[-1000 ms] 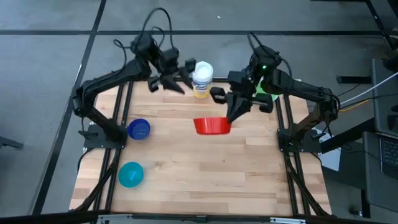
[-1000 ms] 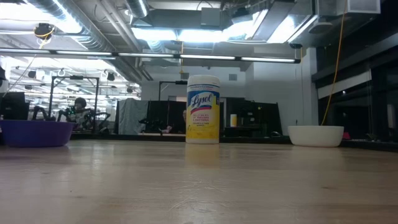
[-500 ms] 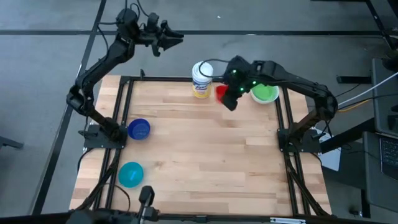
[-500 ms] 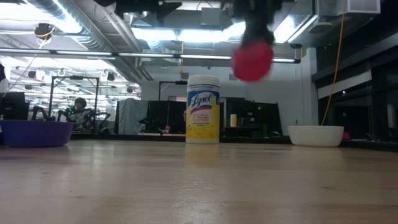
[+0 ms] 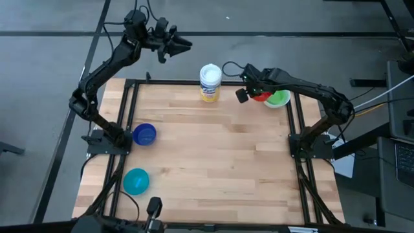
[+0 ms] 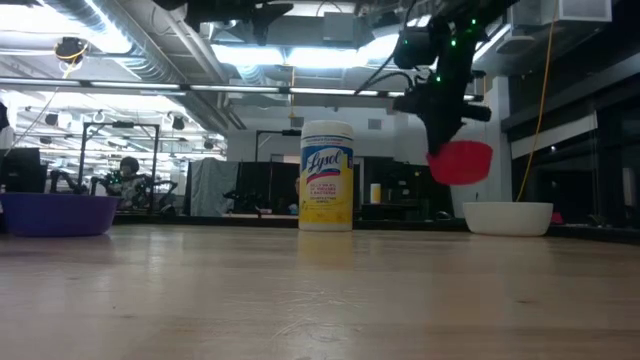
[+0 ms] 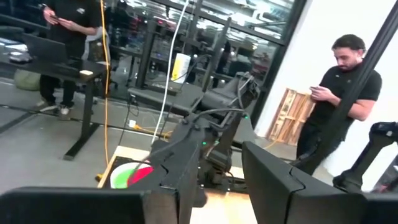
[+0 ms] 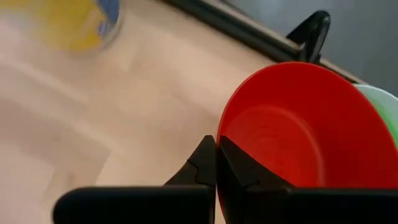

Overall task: Nest bowls inside each other
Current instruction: Stack the red bowl on top of the green bowl

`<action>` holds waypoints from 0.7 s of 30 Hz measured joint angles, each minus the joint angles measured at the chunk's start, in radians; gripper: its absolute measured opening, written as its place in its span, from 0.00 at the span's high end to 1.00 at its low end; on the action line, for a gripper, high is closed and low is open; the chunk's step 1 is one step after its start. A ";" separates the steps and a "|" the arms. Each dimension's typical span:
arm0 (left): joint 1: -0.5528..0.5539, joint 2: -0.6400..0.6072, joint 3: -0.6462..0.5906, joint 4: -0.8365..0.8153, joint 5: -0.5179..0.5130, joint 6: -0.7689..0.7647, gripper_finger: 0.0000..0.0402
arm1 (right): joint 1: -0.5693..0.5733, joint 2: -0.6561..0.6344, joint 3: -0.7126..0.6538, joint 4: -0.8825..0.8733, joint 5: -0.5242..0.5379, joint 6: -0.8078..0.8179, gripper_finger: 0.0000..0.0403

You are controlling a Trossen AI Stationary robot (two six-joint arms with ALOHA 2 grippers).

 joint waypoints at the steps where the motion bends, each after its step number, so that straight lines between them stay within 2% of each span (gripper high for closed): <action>1: 0.000 0.000 0.000 0.000 0.005 0.000 0.70 | -0.010 0.000 -0.011 0.010 0.001 0.019 1.00; 8: -0.005 0.000 0.000 0.000 0.041 -0.020 0.70 | -0.089 0.000 -0.068 0.054 0.050 0.086 1.00; 21: -0.046 0.000 0.000 0.002 0.035 -0.048 0.70 | -0.230 0.000 -0.136 0.106 0.109 0.117 1.00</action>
